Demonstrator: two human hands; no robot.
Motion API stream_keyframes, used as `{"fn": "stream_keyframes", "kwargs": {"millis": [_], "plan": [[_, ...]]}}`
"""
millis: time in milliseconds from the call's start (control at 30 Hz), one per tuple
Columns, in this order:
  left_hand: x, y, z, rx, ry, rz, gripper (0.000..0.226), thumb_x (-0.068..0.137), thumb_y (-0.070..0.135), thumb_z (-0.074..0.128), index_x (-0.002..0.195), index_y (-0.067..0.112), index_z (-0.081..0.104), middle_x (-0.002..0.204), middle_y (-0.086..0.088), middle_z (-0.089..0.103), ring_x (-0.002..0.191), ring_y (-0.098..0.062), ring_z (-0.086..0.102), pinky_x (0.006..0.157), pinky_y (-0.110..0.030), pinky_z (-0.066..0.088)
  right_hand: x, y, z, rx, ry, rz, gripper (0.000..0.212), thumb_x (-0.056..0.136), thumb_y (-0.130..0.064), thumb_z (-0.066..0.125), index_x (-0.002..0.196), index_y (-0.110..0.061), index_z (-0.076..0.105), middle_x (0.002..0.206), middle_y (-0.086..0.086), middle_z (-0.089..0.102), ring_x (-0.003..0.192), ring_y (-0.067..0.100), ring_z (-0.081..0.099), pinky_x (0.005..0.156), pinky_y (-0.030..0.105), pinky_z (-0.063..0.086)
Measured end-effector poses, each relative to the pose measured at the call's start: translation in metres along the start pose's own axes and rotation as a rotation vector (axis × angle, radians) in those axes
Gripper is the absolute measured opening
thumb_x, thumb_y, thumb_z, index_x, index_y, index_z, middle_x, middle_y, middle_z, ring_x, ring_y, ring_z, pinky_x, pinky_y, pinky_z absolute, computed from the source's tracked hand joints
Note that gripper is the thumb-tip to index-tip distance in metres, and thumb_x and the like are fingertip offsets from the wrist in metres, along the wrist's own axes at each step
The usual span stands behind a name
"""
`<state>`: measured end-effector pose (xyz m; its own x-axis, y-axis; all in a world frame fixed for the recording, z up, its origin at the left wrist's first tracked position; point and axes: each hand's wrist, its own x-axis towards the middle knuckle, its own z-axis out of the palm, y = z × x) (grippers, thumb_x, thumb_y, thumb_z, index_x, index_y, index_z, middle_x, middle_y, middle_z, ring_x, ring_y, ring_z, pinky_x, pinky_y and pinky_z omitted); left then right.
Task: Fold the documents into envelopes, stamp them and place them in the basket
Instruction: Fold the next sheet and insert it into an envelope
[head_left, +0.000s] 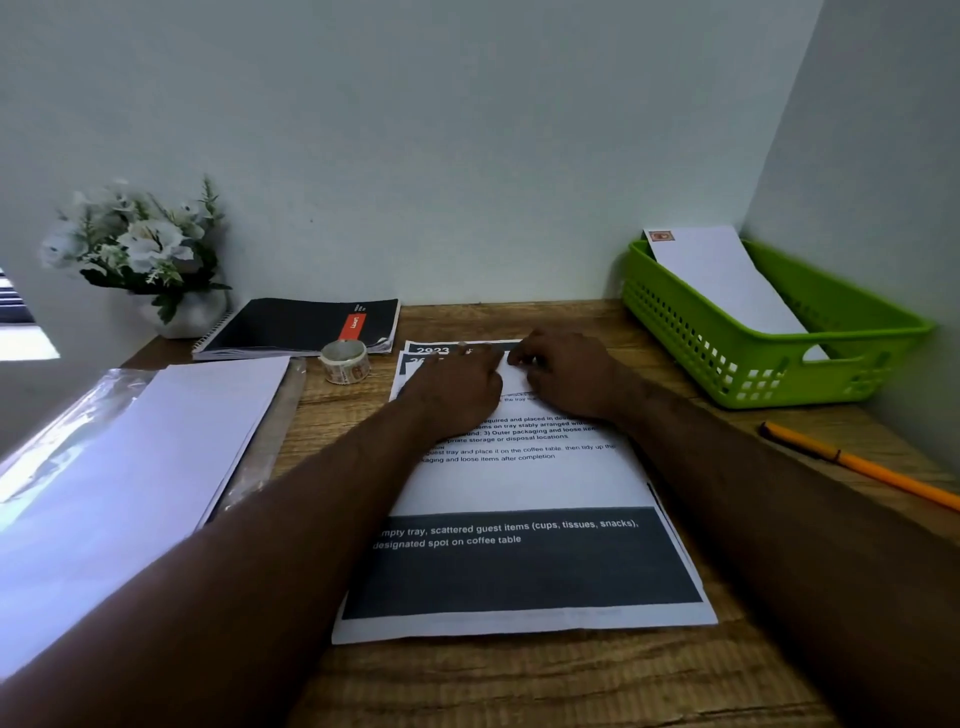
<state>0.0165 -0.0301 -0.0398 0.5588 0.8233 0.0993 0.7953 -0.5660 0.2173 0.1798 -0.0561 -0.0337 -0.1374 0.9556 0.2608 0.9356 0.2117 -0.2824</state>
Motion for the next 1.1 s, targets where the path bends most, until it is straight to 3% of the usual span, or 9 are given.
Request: {"fn": "stream_keyframes", "kwargs": {"millis": [100,300,633,833,933,1033,1100], "plan": [[0.0,-0.001,0.0,0.001,-0.012,-0.007,0.05,0.101,0.022,0.027,0.151,0.02,0.024,0.154,-0.009,0.031,0.144,-0.027,0.022,0.116,-0.045,0.019,0.002,-0.01,0.004,-0.132,-0.046,0.035,0.045,0.089,-0.02,0.046,0.131,-0.033,0.051,0.133,-0.002,0.049,0.126,0.025,0.04,0.102,0.044,0.031],[0.005,-0.004,0.005,0.031,-0.03,-0.007,0.051,0.101,0.024,0.025,0.152,0.019,0.021,0.157,-0.004,0.026,0.145,-0.027,0.018,0.117,-0.047,0.017,-0.001,-0.017,0.006,-0.233,-0.081,0.063,0.051,0.088,-0.019,0.043,0.137,-0.031,0.042,0.138,0.001,0.042,0.128,0.029,0.036,0.102,0.047,0.029],[0.003,-0.001,0.001,0.065,-0.047,-0.029,0.05,0.102,0.027,0.025,0.15,0.015,0.024,0.159,-0.003,0.021,0.146,-0.024,0.016,0.117,-0.049,0.017,0.003,-0.01,0.0,-0.399,-0.071,0.128,0.04,0.087,-0.024,0.04,0.123,-0.015,0.052,0.132,0.009,0.047,0.121,0.034,0.044,0.101,0.045,0.033],[0.003,-0.003,0.0,0.051,-0.053,-0.02,0.05,0.102,0.026,0.024,0.151,0.018,0.022,0.159,0.0,0.019,0.147,-0.022,0.014,0.117,-0.048,0.016,-0.006,0.015,-0.015,-0.45,0.005,0.258,0.03,0.082,-0.019,0.044,0.103,-0.011,0.064,0.119,0.012,0.061,0.107,0.031,0.058,0.091,0.037,0.046],[0.005,-0.005,0.002,0.04,-0.054,-0.007,0.05,0.102,0.027,0.025,0.152,0.023,0.02,0.159,0.001,0.019,0.147,-0.022,0.015,0.117,-0.048,0.016,-0.014,0.02,-0.018,-0.459,0.091,0.395,0.031,0.085,-0.016,0.046,0.11,-0.009,0.061,0.122,0.012,0.058,0.112,0.032,0.053,0.095,0.039,0.039],[0.009,-0.007,0.004,0.035,-0.05,0.0,0.051,0.101,0.028,0.025,0.151,0.024,0.022,0.159,0.001,0.02,0.146,-0.022,0.017,0.117,-0.049,0.018,-0.009,0.015,-0.009,-0.496,0.17,0.231,0.031,0.089,-0.018,0.041,0.117,-0.012,0.055,0.123,0.013,0.056,0.112,0.033,0.052,0.092,0.041,0.039],[0.01,-0.007,0.005,0.045,-0.038,-0.006,0.051,0.1,0.028,0.025,0.151,0.023,0.023,0.159,0.0,0.022,0.145,-0.022,0.019,0.116,-0.05,0.02,-0.001,0.007,0.001,-0.318,0.15,0.064,0.035,0.096,-0.024,0.039,0.126,-0.011,0.05,0.128,0.013,0.054,0.117,0.032,0.05,0.096,0.038,0.037]]}}
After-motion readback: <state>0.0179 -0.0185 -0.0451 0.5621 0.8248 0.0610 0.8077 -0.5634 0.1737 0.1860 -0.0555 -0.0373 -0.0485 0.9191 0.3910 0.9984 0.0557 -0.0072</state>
